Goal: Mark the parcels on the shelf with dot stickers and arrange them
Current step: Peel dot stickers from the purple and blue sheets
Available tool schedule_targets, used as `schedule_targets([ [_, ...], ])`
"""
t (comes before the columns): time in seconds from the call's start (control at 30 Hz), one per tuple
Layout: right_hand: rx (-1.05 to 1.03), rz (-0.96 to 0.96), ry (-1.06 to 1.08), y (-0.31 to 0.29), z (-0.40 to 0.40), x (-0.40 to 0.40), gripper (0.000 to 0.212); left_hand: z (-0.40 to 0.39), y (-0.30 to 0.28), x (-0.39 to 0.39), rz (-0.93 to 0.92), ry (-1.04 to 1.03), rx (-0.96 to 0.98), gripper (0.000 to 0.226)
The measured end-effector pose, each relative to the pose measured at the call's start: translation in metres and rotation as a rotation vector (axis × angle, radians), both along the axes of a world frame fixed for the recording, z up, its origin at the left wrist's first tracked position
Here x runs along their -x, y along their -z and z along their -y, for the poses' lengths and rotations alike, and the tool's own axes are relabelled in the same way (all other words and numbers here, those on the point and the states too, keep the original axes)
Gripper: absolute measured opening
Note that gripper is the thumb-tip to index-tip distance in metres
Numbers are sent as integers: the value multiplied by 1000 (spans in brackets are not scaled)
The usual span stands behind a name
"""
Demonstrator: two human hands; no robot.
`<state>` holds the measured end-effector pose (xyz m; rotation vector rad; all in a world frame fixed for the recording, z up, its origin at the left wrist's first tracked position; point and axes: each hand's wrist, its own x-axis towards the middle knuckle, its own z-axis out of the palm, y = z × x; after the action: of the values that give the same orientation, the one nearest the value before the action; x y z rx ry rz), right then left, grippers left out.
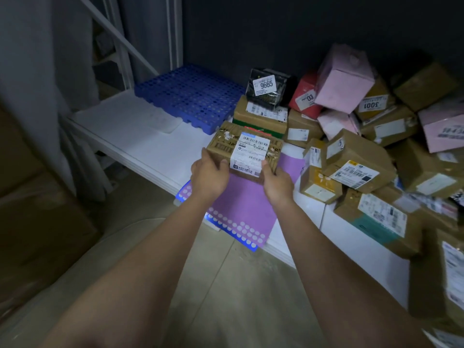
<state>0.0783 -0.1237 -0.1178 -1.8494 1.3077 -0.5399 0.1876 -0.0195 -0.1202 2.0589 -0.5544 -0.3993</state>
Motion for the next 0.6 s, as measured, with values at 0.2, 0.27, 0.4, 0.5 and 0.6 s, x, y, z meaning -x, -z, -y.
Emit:
schedule_targets([
  [0.2,-18,551,-31,3,-33,35,43,-23,10,11,-19,-18,158,27],
  [0.27,1,603,-14,2,-44,51,43,-31,8,22,-30,-16,193,27],
  [0.4,-53,585,44,-5,-58,94,37,-46,3,52,-9,36,209,30],
  [0.5,-227,623,230,-19,-62,139,27,-55,7,75,67,91,133,34],
  [0.6,-308,576,418,-23,-61,186,32,-69,14,96,132,61,93,34],
])
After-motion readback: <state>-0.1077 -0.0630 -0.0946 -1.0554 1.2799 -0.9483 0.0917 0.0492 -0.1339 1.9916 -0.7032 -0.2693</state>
